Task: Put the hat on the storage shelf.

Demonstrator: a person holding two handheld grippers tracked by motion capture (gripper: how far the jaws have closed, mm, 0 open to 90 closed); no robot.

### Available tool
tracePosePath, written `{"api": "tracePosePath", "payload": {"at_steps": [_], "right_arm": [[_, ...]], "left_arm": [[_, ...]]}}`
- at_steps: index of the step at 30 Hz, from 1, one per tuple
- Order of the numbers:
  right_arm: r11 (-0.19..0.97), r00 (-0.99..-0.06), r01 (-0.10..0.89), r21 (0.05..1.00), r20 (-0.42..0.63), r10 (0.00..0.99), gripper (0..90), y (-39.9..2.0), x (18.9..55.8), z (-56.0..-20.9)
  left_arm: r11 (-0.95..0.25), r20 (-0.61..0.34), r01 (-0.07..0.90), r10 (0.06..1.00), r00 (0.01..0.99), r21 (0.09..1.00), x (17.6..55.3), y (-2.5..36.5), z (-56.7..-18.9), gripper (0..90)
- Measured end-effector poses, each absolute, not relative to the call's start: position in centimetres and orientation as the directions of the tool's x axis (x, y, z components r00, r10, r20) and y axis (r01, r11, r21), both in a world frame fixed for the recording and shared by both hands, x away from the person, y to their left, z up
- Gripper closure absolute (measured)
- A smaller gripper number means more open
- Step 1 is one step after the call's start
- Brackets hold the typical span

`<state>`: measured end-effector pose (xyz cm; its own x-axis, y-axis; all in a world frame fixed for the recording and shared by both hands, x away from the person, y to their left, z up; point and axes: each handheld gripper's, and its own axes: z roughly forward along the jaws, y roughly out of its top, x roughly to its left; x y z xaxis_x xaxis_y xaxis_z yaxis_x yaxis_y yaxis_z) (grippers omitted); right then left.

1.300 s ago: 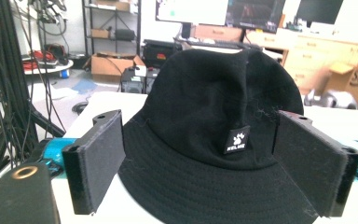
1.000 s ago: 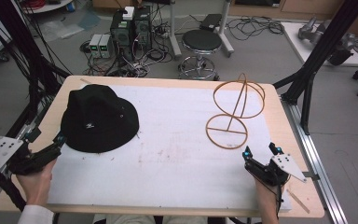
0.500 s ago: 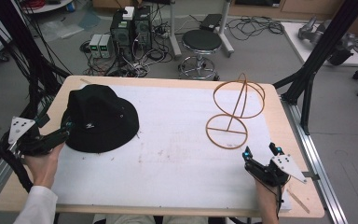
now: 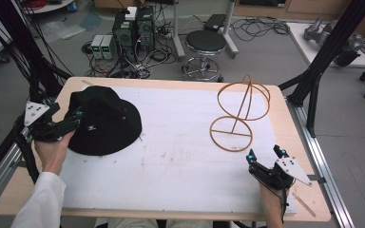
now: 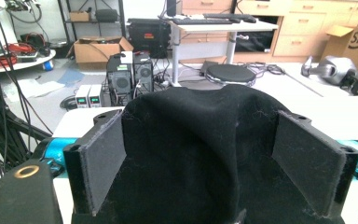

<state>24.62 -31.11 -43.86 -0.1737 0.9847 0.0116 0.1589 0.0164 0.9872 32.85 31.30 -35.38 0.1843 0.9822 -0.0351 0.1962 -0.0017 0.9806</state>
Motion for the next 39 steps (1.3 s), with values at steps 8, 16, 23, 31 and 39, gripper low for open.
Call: {"api": "tracePosePath", "payload": {"at_steps": [8, 16, 23, 31, 39], "right_arm": [[0.016, -0.177, 0.16, 0.987, 0.013, 0.984, 11.0, -31.1, 24.7, -43.9], [0.015, -0.176, 0.164, 0.986, 0.014, 0.984, 11.0, -31.1, 24.7, -43.9], [0.015, -0.178, 0.162, 0.987, 0.015, 0.984, 11.0, -31.1, 24.7, -43.9], [0.009, -0.18, 0.166, 0.986, 0.021, 0.983, 11.0, -31.1, 24.7, -43.9], [0.016, -0.195, 0.162, 0.987, 0.016, 0.981, 11.0, -31.0, 24.8, -43.9]], "left_arm": [[0.015, -0.06, 0.246, 0.983, 0.173, 0.969, 34.5, 30.6, -36.3, 17.9], [-0.013, -0.04, 0.294, 0.984, 0.174, 0.956, 35.9, 29.9, -37.6, 17.9], [-0.013, -0.043, 0.328, 0.986, 0.163, 0.945, 36.7, 29.7, -38.4, 18.3], [-0.001, -0.066, 0.376, 0.984, 0.165, 0.927, 37.3, 29.1, -39.8, 27.3], [-0.015, -0.037, 0.354, 0.99, 0.139, 0.935, 37.3, 29.0, -40.1, 43.7]]}}
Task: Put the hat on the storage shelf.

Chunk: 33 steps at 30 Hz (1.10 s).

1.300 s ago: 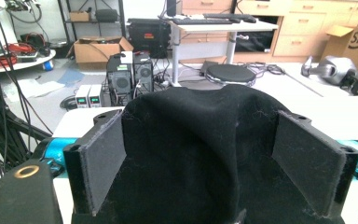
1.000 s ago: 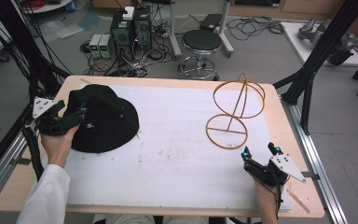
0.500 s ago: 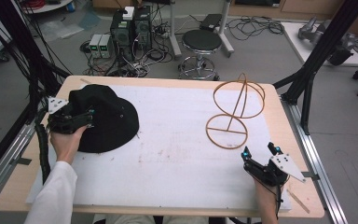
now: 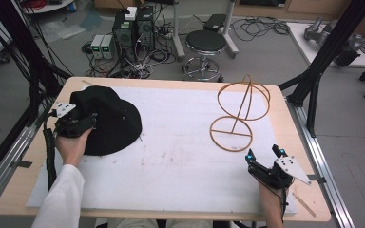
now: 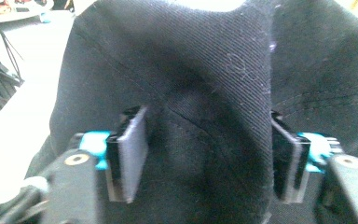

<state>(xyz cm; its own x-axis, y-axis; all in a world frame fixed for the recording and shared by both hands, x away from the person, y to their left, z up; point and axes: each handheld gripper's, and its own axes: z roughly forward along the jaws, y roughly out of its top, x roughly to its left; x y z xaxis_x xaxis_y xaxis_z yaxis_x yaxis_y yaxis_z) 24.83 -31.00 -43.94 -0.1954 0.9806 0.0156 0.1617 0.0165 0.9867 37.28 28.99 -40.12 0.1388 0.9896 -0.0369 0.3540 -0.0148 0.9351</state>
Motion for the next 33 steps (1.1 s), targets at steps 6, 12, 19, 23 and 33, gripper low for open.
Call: {"api": "tracePosePath", "payload": {"at_steps": [6, 12, 19, 23, 33], "right_arm": [[0.017, -0.207, 0.158, 0.987, 0.016, 0.978, 11.0, -30.89, 24.8, -43.92], [0.015, -0.21, 0.157, 0.988, 0.018, 0.978, 11.0, -30.9, 24.75, -43.91], [-0.001, -0.199, 0.146, 0.989, 0.03, 0.98, 11.0, -31.18, 24.71, -43.84], [-0.007, -0.197, 0.148, 0.989, 0.036, 0.98, 11.0, -31.25, 24.71, -43.85], [-0.021, -0.191, 0.151, 0.988, 0.051, 0.98, 11.0, -31.46, 24.69, -43.91]], "left_arm": [[-0.063, 0.007, 0.377, 0.989, 0.148, 0.924, 37.51, 28.41, -40.54, 68.0], [-0.042, -0.024, 0.4, 0.987, 0.159, 0.916, 37.59, 28.64, -40.71, 83.1], [0.003, -0.077, 0.382, 0.98, 0.181, 0.924, 37.67, 29.16, -40.71, 84.9], [-0.005, -0.068, 0.367, 0.98, 0.185, 0.93, 37.48, 29.2, -40.56, 84.8], [-0.006, -0.067, 0.321, 0.974, 0.216, 0.947, 36.92, 28.78, -39.95, 84.8]]}}
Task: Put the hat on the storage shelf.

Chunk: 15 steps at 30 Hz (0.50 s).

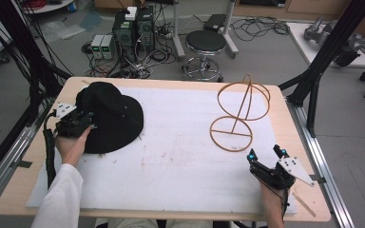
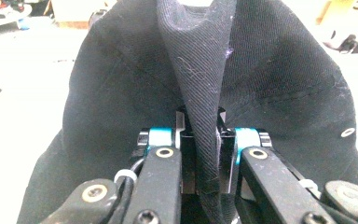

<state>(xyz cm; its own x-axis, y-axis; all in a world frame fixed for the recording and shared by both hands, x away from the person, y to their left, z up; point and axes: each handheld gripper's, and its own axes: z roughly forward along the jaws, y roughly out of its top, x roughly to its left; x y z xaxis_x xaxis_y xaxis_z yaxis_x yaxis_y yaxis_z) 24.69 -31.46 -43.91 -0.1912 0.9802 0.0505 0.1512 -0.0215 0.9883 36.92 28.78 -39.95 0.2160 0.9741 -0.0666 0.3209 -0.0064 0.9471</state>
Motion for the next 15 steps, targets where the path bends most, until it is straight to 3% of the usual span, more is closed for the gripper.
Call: {"api": "tracePosePath", "payload": {"at_steps": [15], "right_arm": [[-0.022, -0.193, 0.155, 0.988, 0.052, 0.98, 11.0, -31.4, 24.7, -43.9]], "left_arm": [[0.045, -0.094, 0.203, 0.966, 0.24, 0.978, 35.3, 29.3, -37.1, 84.9]]}}
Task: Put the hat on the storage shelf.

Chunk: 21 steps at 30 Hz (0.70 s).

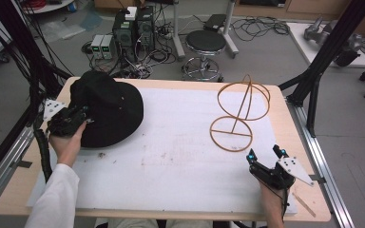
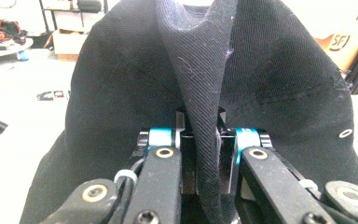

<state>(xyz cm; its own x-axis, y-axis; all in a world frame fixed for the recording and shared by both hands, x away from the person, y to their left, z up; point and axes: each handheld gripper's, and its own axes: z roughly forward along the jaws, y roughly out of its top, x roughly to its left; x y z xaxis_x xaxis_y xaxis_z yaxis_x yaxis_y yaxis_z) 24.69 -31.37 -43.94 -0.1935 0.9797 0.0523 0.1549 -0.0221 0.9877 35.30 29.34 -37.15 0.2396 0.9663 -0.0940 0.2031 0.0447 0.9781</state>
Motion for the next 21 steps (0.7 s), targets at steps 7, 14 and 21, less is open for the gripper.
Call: {"api": "tracePosePath", "payload": {"at_steps": [7, 14, 21], "right_arm": [[-0.017, -0.197, 0.156, 0.988, 0.048, 0.979, 11.0, -31.3, 24.7, -44.0], [-0.019, -0.2, 0.159, 0.987, 0.051, 0.978, 11.0, -31.3, 24.6, -44.0], [-0.02, -0.201, 0.153, 0.988, 0.051, 0.978, 11.0, -31.3, 24.6, -44.0]], "left_arm": [[0.029, -0.072, 0.15, 0.954, 0.291, 0.988, 34.8, 28.6, -35.2, 84.8], [0.037, -0.063, 0.074, 0.923, 0.378, 0.997, 34.2, 27.1, -32.5, 84.8], [0.027, -0.031, 0.015, 0.908, 0.418, 1.0, 33.9, 25.4, -30.0, 84.7]]}}
